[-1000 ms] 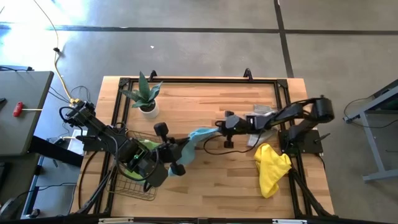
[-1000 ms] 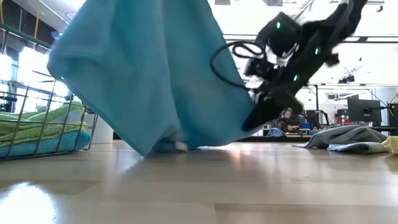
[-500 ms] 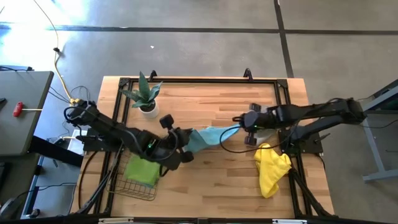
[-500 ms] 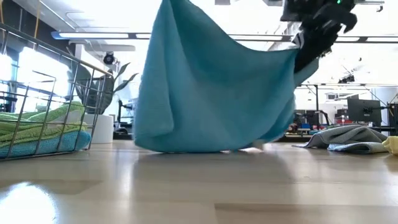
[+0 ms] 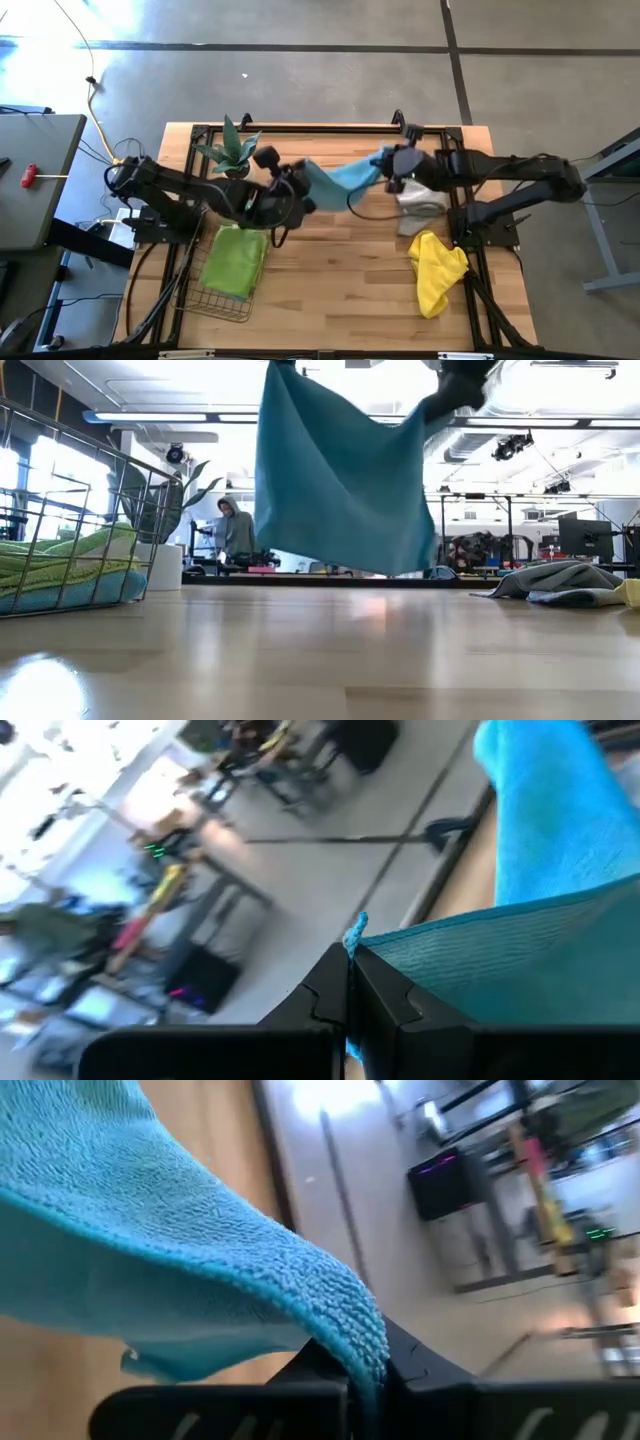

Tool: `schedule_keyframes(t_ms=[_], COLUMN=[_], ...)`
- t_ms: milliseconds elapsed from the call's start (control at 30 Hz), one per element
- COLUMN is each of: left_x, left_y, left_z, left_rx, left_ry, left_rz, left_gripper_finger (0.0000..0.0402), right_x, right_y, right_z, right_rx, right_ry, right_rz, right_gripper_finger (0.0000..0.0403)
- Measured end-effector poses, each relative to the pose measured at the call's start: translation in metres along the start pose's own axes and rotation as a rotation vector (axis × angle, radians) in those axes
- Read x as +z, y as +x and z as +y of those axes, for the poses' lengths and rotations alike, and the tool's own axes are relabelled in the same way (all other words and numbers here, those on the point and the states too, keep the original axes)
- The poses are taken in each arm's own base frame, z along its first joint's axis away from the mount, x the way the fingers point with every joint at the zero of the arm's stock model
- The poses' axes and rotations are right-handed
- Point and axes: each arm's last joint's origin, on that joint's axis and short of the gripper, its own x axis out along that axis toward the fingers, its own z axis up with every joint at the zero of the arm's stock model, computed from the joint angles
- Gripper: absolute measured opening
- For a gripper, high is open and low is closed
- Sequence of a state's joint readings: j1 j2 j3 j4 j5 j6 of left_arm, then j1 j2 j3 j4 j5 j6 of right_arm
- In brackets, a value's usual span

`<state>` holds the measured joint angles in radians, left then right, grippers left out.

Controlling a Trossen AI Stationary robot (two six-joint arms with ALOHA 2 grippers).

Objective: Fold microfiber towels
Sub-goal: Fold the blue microfiber towel

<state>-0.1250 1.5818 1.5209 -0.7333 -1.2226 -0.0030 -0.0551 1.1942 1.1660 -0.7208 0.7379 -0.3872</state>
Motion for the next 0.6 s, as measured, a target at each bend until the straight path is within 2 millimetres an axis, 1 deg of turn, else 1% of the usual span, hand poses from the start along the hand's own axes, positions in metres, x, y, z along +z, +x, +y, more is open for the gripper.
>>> schedule_keyframes(t_ms=[100,167,233,300,400,467,533,600], left_x=[-0.002,-0.003,-0.006,-0.010,-0.020,-0.029,-0.041,-0.057], left_y=[0.017,0.026,0.033,0.035,0.027,0.016,0.006,-0.004], left_z=[0.008,0.012,0.012,0.004,-0.018,-0.038,-0.063,-0.087], left_rx=[0.067,0.065,-0.014,-0.205,-0.529,-0.678,-0.775,-0.851], left_ry=[0.025,-0.008,-0.094,-0.190,-0.307,-0.338,-0.371,-0.400], left_rz=[0.040,0.061,0.081,0.119,0.192,0.216,0.227,0.239], left_gripper_finger=[0.0000,0.0000,0.0000,0.0000,0.0000,0.0000,0.0000,0.0000], right_x=[0.002,-0.001,-0.008,-0.018,-0.029,-0.030,-0.028,-0.022], right_y=[0.013,0.021,0.028,0.031,0.029,0.024,0.018,0.013], right_z=[-0.009,-0.013,-0.011,-0.002,0.017,0.032,0.048,0.066], right_rx=[-0.040,-0.048,-0.018,0.115,0.438,0.598,0.673,0.702], right_ry=[0.005,0.029,0.076,0.132,0.247,0.282,0.265,0.224], right_rz=[0.000,0.041,0.109,0.193,0.327,0.412,0.463,0.486], right_gripper_finger=[0.0000,0.0000,0.0000,0.0000,0.0000,0.0000,0.0000,0.0000])
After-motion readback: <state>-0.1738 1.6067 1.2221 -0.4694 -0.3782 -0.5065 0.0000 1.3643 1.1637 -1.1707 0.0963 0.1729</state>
